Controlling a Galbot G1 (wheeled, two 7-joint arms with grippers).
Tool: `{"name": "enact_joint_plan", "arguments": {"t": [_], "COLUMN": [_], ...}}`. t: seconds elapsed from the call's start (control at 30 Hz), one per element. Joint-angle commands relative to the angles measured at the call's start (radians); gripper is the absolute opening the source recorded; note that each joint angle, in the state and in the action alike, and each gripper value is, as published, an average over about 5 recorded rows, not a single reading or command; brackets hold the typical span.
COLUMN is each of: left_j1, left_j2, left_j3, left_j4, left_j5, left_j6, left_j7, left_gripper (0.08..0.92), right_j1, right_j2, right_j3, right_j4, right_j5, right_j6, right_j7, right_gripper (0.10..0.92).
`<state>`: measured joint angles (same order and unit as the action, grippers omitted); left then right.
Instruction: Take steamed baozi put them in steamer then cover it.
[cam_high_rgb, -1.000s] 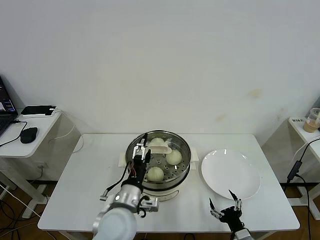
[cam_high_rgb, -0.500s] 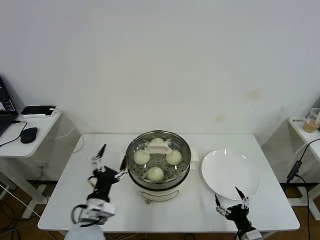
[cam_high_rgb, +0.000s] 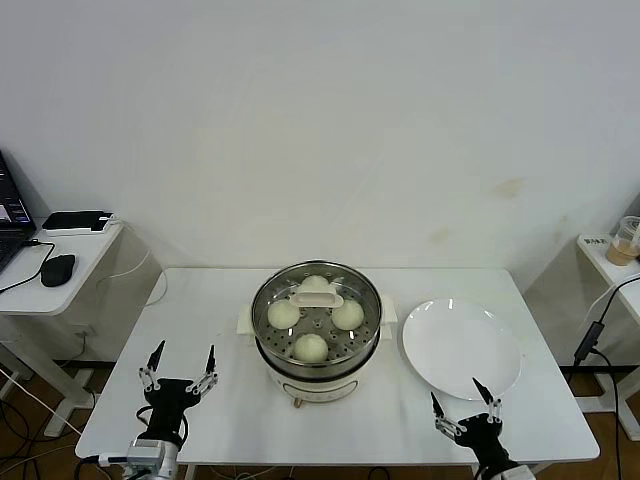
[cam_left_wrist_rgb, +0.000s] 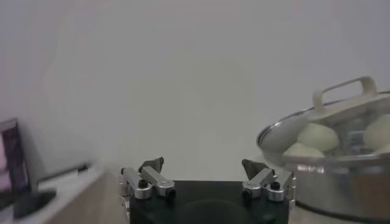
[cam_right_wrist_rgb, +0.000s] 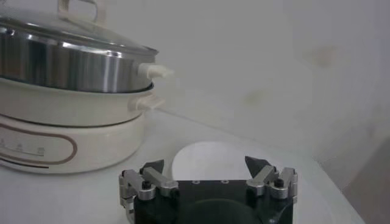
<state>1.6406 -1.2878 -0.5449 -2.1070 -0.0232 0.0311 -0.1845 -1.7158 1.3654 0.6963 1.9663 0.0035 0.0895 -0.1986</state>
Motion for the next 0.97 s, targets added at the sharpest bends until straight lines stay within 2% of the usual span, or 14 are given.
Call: {"name": "enact_joint_plan", "arguments": {"t": [0.03, 0.3, 0.73, 0.97], "left_j1": [0.068, 0.062, 0.077, 0.091], "left_j2": [-0.017, -0.026, -0.047, -0.037], "left_j3": [-0.054, -0.057, -0.031, -0.023], "left_j4": [0.039, 0.037, 0.037, 0.045], "left_j5": [-0.161, -0.16, -0.135, -0.132], "left_j6": [-0.061, -0.065, -0.062, -0.063], "left_j7": [-0.009, -0.014, -0.011, 0.001], "left_gripper": [0.823, 0.823, 0.823, 0.823], "right_j1": [-0.022, -0.024, -0.021, -0.023], "right_j2": [-0.022, -0.017, -0.054, -0.085], "right_j3": [-0.009, -0.01, -0.032, -0.03], "right_j4": [0.013, 0.017, 0.02, 0.018], "right_j5": [0.036, 0.022, 0.086, 0.117], "right_j6": [-0.001, 0.0, -0.013, -0.027], "right_j7": [0.005, 0.002, 0.007, 0.009], "right_gripper": [0.823, 0.823, 0.823, 0.823]}}
